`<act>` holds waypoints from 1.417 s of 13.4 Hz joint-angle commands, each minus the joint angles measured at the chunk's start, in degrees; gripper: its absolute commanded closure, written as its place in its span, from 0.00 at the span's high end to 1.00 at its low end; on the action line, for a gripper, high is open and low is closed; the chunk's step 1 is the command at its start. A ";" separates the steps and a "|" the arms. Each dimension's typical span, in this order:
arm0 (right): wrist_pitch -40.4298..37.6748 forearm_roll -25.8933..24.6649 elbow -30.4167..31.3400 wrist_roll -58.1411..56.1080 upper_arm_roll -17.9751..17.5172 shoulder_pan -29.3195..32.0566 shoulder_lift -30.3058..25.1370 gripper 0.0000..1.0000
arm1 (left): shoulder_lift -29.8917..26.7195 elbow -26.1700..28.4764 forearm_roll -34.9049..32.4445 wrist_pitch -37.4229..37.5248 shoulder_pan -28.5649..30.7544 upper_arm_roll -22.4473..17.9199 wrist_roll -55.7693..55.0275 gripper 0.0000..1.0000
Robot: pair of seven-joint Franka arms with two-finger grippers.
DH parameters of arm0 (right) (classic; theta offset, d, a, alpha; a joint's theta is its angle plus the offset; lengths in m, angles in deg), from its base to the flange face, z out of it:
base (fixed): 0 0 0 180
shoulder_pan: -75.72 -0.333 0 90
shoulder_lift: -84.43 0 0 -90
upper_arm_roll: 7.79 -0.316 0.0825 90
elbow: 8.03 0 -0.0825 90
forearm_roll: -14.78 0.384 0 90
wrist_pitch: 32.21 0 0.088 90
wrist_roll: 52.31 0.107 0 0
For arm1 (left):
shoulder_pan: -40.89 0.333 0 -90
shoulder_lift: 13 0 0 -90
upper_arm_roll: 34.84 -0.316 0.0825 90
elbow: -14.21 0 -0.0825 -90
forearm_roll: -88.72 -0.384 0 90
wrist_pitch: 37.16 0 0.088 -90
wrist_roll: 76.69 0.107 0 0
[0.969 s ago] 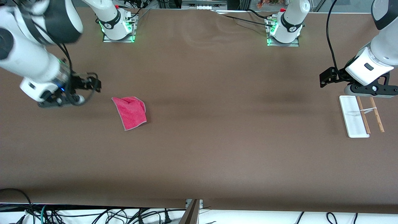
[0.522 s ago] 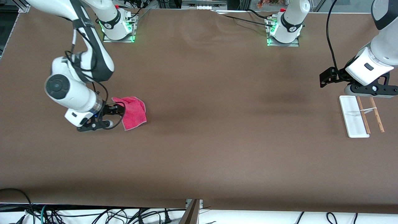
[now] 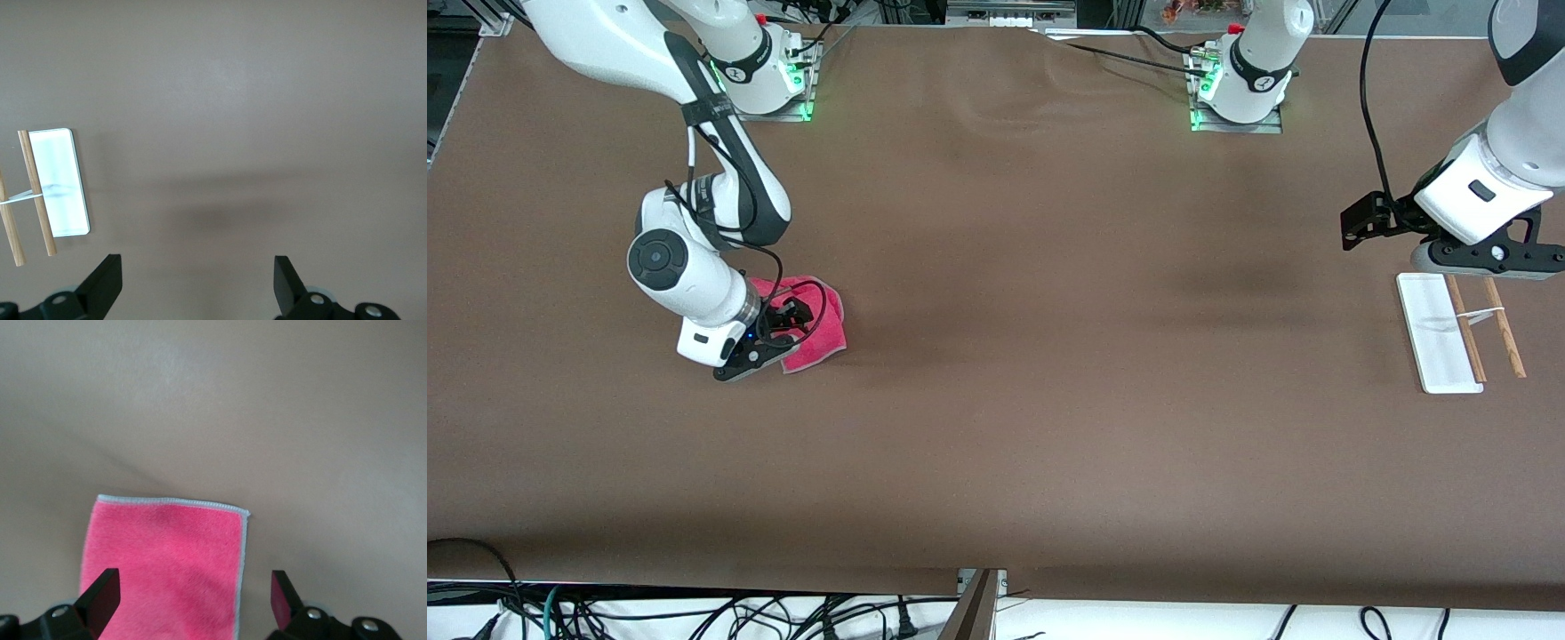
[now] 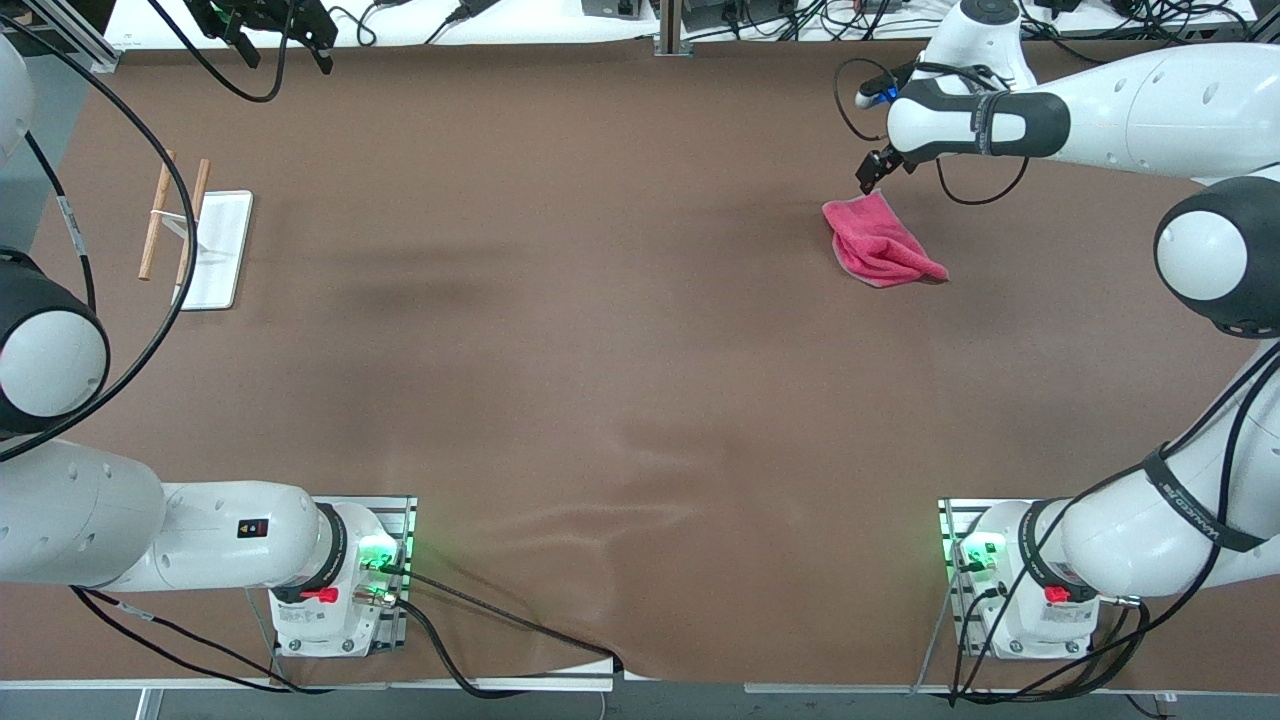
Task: Pass towel and hang on rack
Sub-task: 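Close the right gripper on the pink towel's edge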
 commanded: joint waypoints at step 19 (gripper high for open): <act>8.48 9.22 -2.27 -16.67 -0.37 2.64 8.77 0.63 | 0.24 -0.82 -1.20 0.46 0.02 0.11 0.97 1.00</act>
